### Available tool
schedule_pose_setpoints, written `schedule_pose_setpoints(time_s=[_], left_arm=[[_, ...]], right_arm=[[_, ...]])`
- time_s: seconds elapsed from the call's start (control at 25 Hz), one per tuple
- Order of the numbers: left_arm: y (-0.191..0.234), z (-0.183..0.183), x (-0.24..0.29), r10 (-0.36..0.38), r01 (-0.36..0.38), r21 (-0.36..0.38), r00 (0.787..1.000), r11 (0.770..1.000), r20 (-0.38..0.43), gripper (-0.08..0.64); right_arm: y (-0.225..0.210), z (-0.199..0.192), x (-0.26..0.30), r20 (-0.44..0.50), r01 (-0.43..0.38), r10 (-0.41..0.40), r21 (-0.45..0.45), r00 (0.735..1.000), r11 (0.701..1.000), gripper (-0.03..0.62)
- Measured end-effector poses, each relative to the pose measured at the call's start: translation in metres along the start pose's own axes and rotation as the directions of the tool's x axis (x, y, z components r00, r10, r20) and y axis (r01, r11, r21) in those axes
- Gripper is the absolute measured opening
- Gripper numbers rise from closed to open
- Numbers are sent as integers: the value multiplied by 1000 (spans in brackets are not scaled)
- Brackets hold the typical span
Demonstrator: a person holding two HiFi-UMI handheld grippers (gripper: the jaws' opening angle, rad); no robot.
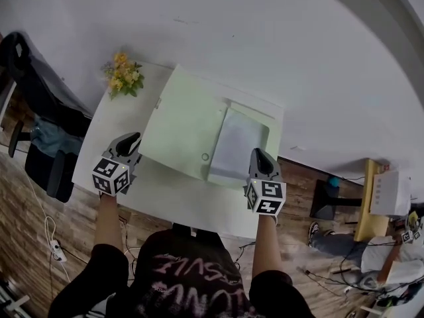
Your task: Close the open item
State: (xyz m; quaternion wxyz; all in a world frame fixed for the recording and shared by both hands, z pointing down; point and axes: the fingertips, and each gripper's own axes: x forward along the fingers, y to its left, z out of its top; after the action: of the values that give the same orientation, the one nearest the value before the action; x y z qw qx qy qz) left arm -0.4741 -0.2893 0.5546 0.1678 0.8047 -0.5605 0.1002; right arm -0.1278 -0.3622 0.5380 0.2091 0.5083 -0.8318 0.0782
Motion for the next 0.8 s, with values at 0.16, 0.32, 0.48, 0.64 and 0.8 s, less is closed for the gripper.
schedule_pose_setpoints(time_s=[0.16,0.32,0.48,0.64,0.8], left_arm=[[-18,13,9,-47,46,15,999,999,24,114],[-37,18,21,-75,74,35,997,997,20,113],[-58,20,29,-95,94,44,995,995,16,112],[-81,32,38,-120,118,73,992,990,26,112],[-107,44,48,-152,147,112,988,983,30,112]], right_arm=[[-9,-3,-6,-2,10,-10,7,1000,1000,26],[-23,-8,-14,-1,24,-24,16,1000,1000,26],[-38,-13,-25,2,36,-36,27,999,999,27],[-54,-21,-35,5,44,-44,44,999,998,26],[-73,-28,-47,11,57,-58,61,998,997,26]])
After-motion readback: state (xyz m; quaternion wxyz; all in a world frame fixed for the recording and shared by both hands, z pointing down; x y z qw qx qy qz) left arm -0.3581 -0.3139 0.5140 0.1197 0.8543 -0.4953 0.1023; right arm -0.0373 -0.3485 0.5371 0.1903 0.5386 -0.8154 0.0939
